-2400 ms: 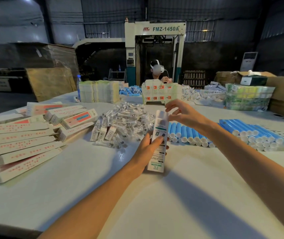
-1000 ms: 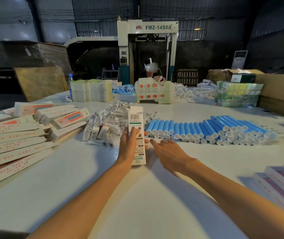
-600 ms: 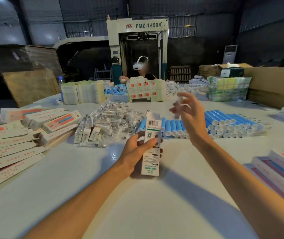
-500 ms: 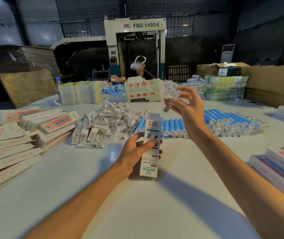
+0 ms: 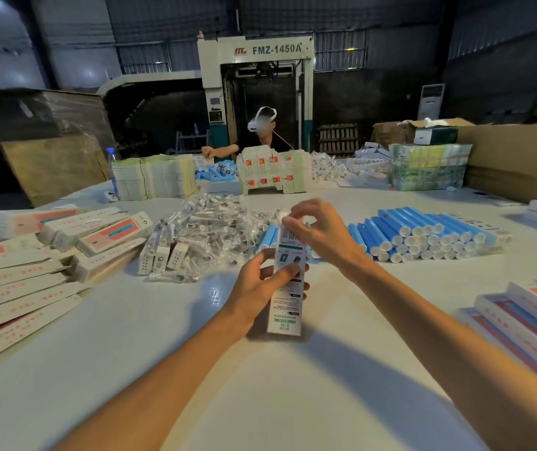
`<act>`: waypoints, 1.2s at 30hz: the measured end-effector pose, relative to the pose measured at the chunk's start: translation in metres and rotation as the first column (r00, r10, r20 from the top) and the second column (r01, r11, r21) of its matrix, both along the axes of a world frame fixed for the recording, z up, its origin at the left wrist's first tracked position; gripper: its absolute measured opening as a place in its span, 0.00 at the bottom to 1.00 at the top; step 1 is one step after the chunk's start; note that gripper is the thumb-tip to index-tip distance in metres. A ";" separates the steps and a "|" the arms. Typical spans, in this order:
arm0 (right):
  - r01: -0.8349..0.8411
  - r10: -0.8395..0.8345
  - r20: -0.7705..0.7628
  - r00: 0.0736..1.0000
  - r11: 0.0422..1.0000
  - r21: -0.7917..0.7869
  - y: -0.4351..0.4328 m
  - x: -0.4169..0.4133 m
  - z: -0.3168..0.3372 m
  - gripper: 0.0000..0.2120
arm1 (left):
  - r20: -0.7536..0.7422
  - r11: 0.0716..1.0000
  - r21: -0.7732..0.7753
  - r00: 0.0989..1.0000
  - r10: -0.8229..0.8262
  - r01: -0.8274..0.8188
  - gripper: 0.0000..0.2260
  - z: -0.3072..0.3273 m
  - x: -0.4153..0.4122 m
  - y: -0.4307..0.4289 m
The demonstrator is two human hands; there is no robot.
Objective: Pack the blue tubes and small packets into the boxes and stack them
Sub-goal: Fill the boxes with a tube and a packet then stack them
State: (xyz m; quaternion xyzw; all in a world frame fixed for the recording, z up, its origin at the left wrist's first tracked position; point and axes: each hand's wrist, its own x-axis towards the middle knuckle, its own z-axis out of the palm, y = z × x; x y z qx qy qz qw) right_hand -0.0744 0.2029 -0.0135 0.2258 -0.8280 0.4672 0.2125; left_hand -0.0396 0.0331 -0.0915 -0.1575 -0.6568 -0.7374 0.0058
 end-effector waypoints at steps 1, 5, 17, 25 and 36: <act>0.005 -0.003 -0.028 1.000 0.998 0.070 0.000 0.002 -0.004 0.12 | 0.004 1.000 0.010 1.000 0.013 -0.013 0.21 0.000 0.000 0.000; 0.026 -0.027 -0.005 1.000 0.991 -0.134 0.005 0.014 -0.016 0.17 | -0.006 0.997 0.056 0.999 0.047 -0.047 0.27 0.001 -0.001 -0.001; -0.240 0.285 0.118 0.951 0.925 -0.296 0.004 0.028 -0.051 0.25 | -0.167 1.000 0.017 0.986 -0.023 0.026 0.39 0.004 -0.001 -0.001; -0.279 0.320 0.114 0.941 0.919 -0.278 0.005 0.029 -0.044 0.24 | -0.321 0.988 -0.101 0.944 0.077 -0.115 0.50 0.002 -0.001 0.010; -0.218 0.235 0.020 0.972 0.927 -0.306 0.010 0.022 -0.019 0.10 | -0.309 0.992 -0.096 0.950 0.048 -0.081 0.48 0.002 -0.004 0.009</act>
